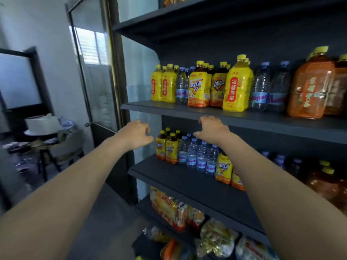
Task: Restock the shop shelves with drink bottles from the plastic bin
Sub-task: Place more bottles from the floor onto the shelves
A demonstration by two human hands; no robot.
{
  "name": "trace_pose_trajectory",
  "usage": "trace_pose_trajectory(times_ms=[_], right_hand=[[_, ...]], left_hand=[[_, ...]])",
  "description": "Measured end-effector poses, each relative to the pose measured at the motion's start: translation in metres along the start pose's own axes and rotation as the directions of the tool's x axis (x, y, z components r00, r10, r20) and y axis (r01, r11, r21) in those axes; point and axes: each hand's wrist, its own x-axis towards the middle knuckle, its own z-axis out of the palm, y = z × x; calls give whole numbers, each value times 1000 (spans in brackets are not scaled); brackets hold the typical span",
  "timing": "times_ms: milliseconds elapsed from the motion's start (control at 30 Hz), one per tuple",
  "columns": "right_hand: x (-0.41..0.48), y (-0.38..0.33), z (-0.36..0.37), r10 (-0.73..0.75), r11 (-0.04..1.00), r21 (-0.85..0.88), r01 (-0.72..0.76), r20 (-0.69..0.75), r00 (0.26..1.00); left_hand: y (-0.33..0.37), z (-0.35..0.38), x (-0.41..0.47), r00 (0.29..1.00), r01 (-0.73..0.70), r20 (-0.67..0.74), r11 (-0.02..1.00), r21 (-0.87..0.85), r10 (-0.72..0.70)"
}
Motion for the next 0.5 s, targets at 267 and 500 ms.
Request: trace_pose_trajectory(times_ms=[267,500], right_hand=[[-55,-44,26,-76,994,84,70,62,995],[-113,-71,58,-108,986,136,92,111,988]], left_hand=[[-30,-3,-88,994,104,26,994,30,-104],[-39,15,-159,988,145,49,989,-9,-145]])
